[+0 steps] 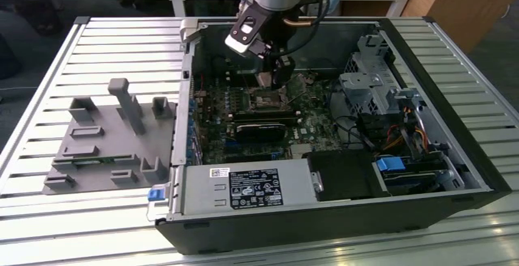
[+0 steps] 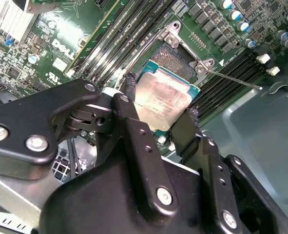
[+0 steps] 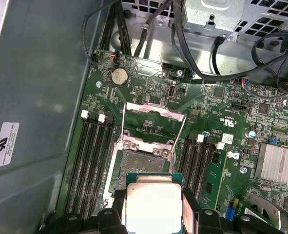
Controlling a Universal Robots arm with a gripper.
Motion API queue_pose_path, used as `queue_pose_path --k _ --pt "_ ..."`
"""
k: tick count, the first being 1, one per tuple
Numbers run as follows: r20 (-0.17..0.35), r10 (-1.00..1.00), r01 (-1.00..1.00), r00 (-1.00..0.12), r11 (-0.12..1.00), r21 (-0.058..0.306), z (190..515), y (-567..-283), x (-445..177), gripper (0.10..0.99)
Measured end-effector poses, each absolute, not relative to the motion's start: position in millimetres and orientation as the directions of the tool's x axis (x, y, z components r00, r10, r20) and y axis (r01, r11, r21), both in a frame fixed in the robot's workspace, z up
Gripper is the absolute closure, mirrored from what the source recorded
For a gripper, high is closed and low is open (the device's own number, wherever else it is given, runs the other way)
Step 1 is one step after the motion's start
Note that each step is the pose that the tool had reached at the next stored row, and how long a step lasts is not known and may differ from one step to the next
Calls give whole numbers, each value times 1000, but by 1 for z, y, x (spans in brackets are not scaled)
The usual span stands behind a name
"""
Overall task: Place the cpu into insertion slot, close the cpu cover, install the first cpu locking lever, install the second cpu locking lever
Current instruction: 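Place the cpu into insertion slot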
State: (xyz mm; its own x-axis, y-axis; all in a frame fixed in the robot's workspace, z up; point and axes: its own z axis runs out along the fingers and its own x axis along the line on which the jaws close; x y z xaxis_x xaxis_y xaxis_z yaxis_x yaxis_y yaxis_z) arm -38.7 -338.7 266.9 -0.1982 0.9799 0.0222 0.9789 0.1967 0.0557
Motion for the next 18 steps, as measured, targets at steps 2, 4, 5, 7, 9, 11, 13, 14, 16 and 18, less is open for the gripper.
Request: queue_pose_path --k 2,4,5,7,9,11,13,14,16,18 --pt "22 980 979 -198 197 55 266 -339 -39 545" --pt "22 980 979 -198 197 55 266 -339 -39 545" --pt "22 980 979 -198 197 55 266 -339 -39 545" --pt "22 980 979 -198 196 54 265 -339 -39 545" --pt "23 980 979 -198 196 54 265 -339 -39 545" --pt "23 980 979 -198 196 54 264 -339 -39 545" --pt "23 980 979 -198 196 53 264 -339 -39 545" --pt "23 980 979 -198 196 53 263 -339 -39 545" --pt "23 980 979 -198 196 53 263 -339 -39 545" --pt "23 980 979 -197 196 52 263 -339 -39 545"
